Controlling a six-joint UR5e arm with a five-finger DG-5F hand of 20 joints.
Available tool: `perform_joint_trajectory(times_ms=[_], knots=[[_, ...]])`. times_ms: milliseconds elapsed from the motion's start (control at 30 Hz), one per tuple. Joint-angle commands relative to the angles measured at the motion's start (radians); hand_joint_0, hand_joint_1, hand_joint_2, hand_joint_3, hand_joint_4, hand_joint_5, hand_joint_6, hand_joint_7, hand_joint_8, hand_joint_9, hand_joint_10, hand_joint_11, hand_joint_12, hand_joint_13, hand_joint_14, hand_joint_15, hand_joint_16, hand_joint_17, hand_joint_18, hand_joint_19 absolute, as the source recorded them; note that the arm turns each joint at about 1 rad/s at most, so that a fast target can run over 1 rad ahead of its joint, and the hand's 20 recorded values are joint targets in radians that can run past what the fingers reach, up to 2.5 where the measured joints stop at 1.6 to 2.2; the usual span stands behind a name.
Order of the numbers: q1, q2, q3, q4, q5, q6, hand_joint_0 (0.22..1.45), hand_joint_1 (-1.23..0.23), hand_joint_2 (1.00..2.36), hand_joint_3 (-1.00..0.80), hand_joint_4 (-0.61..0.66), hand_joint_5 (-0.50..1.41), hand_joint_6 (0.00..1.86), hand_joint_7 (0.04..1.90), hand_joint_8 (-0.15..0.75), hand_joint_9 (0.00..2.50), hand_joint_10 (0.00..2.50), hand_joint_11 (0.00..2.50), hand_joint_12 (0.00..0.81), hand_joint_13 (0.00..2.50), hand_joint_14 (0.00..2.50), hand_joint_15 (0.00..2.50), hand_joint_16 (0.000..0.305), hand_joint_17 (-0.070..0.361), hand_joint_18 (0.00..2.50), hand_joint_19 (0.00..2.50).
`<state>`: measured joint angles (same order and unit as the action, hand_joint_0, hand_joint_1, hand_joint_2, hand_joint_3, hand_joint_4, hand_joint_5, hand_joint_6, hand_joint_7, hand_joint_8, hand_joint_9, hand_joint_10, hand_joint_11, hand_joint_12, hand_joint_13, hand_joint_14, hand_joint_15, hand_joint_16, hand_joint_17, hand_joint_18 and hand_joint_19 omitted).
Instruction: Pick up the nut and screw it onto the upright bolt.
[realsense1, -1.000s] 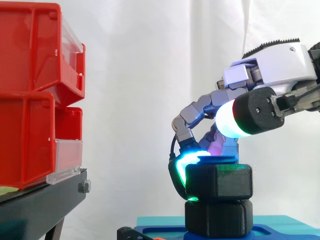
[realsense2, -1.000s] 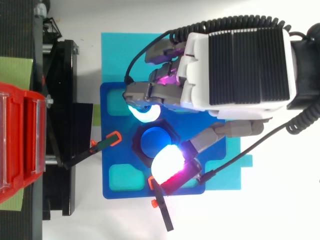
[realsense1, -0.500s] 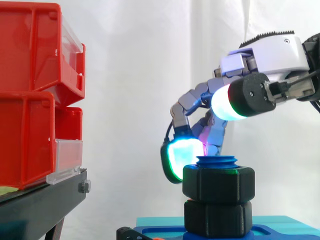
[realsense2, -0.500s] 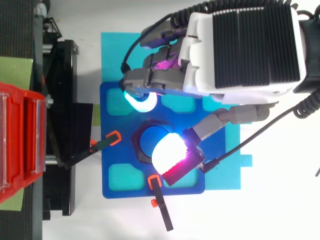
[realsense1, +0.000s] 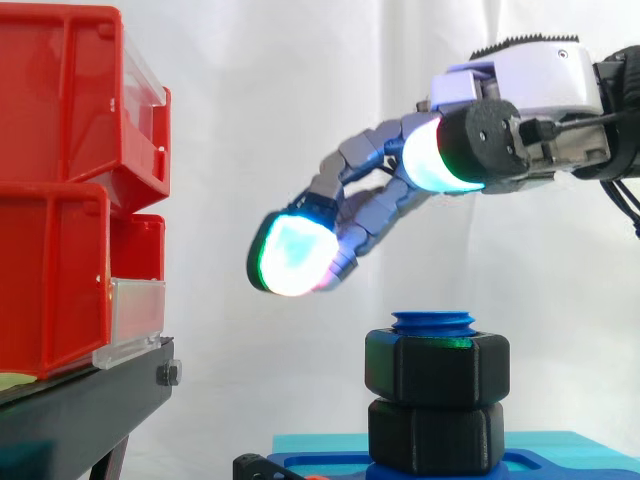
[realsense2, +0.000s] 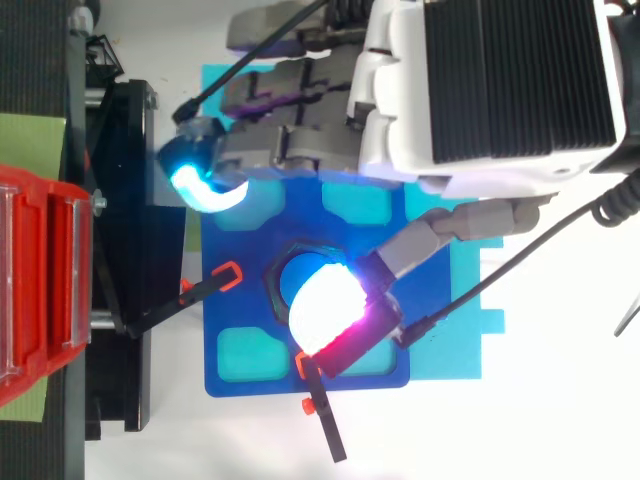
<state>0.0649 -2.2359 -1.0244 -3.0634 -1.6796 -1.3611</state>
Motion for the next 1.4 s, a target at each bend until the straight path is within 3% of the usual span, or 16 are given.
perform_joint_trajectory(times_ms=[0, 100, 167, 500, 1367], knots=[[0.01, -0.001, 0.0, 0.044, 0.003, 0.0, 0.51, -0.17, 1.0, -0.5, 0.11, -0.19, 0.5, 0.59, 0.202, 0.57, 0.0, 0.0, 0.264, 0.47, 0.0, 0.0, 0.027, 0.06, 0.17, 0.0], [0.019, 0.001, 0.0, 0.044, 0.011, -0.001, 0.51, -0.16, 1.0, -0.5, 0.11, -0.19, 0.5, 0.59, 0.203, 0.55, 0.0, 0.0, 0.267, 0.46, 0.0, 0.0, 0.027, 0.061, 0.15, 0.0], [0.038, -0.001, -0.005, 0.035, 0.026, 0.002, 0.51, -0.16, 1.0, -0.5, 0.11, -0.19, 0.5, 0.59, 0.202, 0.55, 0.0, 0.0, 0.27, 0.46, 0.0, 0.0, 0.027, 0.061, 0.15, 0.0], [0.062, 0.001, -0.033, 0.034, 0.038, 0.005, 0.51, -0.16, 1.0, -0.5, 0.15, -0.17, 0.5, 0.64, 0.213, 0.55, 0.0, 0.0, 0.278, 0.47, 0.0, 0.0, 0.028, 0.062, 0.16, 0.0], [0.067, -0.001, -0.046, -0.035, 0.044, 0.002, 0.52, -0.19, 1.0, -0.5, 0.23, -0.09, 0.5, 0.89, 0.247, 0.66, 0.0, 0.0, 0.278, 0.56, 0.0, 0.0, 0.027, 0.061, 0.24, 0.0]])
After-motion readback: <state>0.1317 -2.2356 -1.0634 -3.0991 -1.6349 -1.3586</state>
